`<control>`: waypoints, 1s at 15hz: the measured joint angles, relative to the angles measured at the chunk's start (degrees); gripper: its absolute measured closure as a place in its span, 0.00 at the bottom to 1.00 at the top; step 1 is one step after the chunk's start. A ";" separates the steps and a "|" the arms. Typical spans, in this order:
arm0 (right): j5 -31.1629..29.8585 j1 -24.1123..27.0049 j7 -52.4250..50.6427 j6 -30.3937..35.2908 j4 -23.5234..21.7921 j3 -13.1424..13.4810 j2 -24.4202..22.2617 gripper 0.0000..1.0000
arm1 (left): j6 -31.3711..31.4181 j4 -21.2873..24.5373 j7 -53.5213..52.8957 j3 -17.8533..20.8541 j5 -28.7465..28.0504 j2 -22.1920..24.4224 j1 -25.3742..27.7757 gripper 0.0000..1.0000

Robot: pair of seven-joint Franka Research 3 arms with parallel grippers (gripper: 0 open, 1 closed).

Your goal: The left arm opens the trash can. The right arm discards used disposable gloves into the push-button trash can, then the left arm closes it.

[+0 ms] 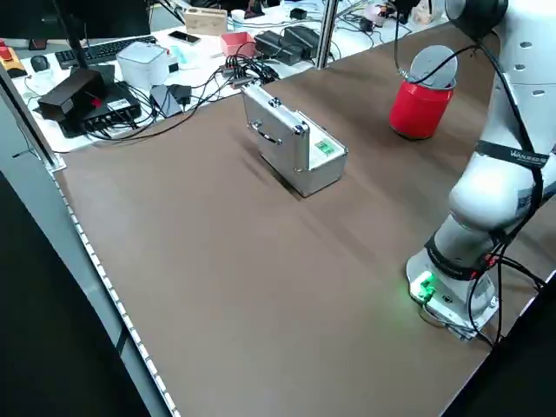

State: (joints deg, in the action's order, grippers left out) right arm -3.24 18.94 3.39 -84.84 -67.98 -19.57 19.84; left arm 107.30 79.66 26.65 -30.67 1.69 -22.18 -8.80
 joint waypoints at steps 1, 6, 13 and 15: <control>-0.11 0.25 0.00 0.82 -0.02 0.00 -1.22 0.01 | 1.14 0.03 4.18 -0.04 0.00 -1.53 -1.45 0.99; -0.19 0.56 0.02 1.47 -0.17 0.00 -2.09 0.01 | 1.76 0.03 13.42 -0.14 0.01 -3.67 -4.11 0.99; -0.29 1.17 0.05 1.47 -0.27 0.02 -2.22 0.01 | 1.56 0.26 20.83 -0.21 0.01 -4.15 -6.03 0.99; -0.29 1.87 0.01 1.84 -0.25 -0.02 -3.03 0.01 | 0.43 0.37 21.74 -0.22 0.01 -4.15 -6.21 0.99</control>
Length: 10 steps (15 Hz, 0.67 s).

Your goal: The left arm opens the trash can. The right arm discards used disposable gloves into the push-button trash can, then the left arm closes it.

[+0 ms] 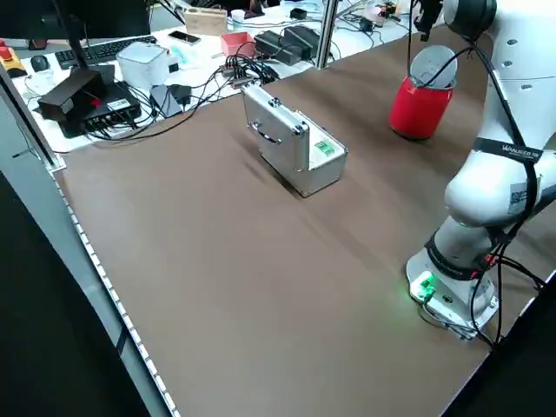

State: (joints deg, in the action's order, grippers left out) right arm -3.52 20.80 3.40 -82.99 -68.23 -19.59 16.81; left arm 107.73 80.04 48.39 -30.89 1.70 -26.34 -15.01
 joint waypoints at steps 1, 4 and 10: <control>0.05 0.45 -0.08 0.71 0.00 -0.09 -0.54 0.01 | -1.20 -0.01 0.14 0.00 0.00 0.00 0.02 0.99; 0.32 -1.67 -0.36 1.97 -0.03 1.37 -2.04 0.01 | -6.83 -0.10 0.16 0.00 0.00 0.05 0.10 0.99; 5.80 -20.10 -0.51 1.78 -2.07 21.55 -5.15 0.01 | -10.52 -0.28 0.17 -0.77 1.02 0.66 0.03 0.99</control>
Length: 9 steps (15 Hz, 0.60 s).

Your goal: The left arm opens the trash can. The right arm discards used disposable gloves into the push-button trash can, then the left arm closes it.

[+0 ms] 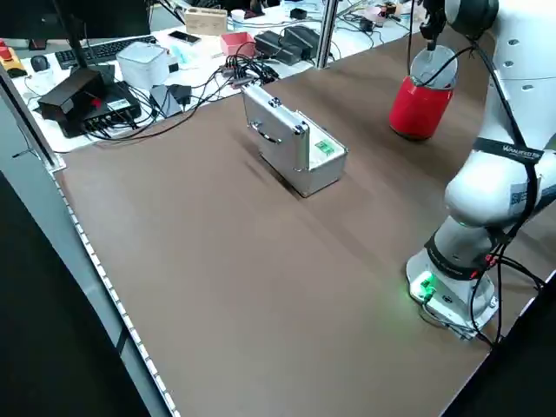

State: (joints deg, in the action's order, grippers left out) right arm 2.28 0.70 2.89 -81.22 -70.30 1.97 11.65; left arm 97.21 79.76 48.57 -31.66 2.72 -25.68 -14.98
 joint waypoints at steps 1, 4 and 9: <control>0.14 -1.64 -0.20 -0.20 -0.68 1.90 -0.73 0.01 | 0.15 0.03 0.00 -0.24 1.00 -0.02 -0.32 0.99; 0.24 -1.87 -3.26 -0.28 -1.08 2.64 -1.15 0.01 | 1.96 0.12 0.00 -0.30 1.25 -0.15 -0.94 0.99; 0.36 -1.88 -5.51 -0.40 -1.54 3.09 -1.17 0.01 | 9.42 0.31 0.00 -0.31 1.25 -1.78 -1.51 0.99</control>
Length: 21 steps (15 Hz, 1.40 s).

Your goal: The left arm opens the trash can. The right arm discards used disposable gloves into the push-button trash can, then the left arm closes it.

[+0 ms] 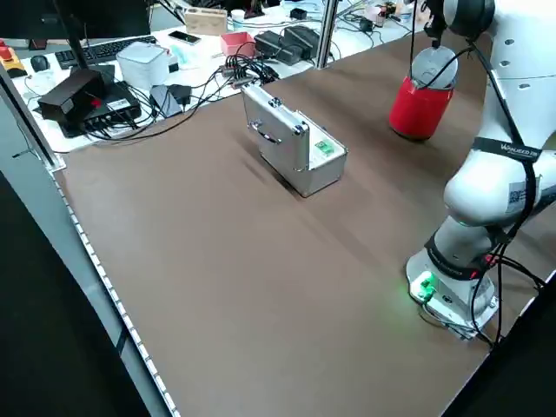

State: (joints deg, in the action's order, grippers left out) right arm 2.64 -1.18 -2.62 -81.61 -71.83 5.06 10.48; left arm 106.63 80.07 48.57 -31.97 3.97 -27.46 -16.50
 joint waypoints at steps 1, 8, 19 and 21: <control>0.01 -0.03 -0.17 -0.27 -0.02 0.00 0.00 0.01 | 0.85 0.01 0.00 0.00 0.00 -0.26 -0.38 0.99; 0.12 -0.11 -0.40 -0.99 -0.03 0.00 0.00 0.01 | 3.04 0.50 0.01 0.01 -0.03 -2.79 -1.90 0.99; 0.29 -0.67 -0.41 -0.98 -0.08 -0.05 -0.01 0.01 | 6.23 1.14 0.21 0.08 -2.77 -5.72 -4.47 0.99; 0.29 -0.67 -0.42 -1.01 -0.08 -0.04 0.00 0.01 | 6.80 1.14 0.21 0.08 -3.08 -6.39 -4.81 0.99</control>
State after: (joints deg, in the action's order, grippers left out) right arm 2.94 -1.85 -3.03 -82.63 -71.91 5.01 10.48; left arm 113.43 81.21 48.78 -31.89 0.89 -33.85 -21.30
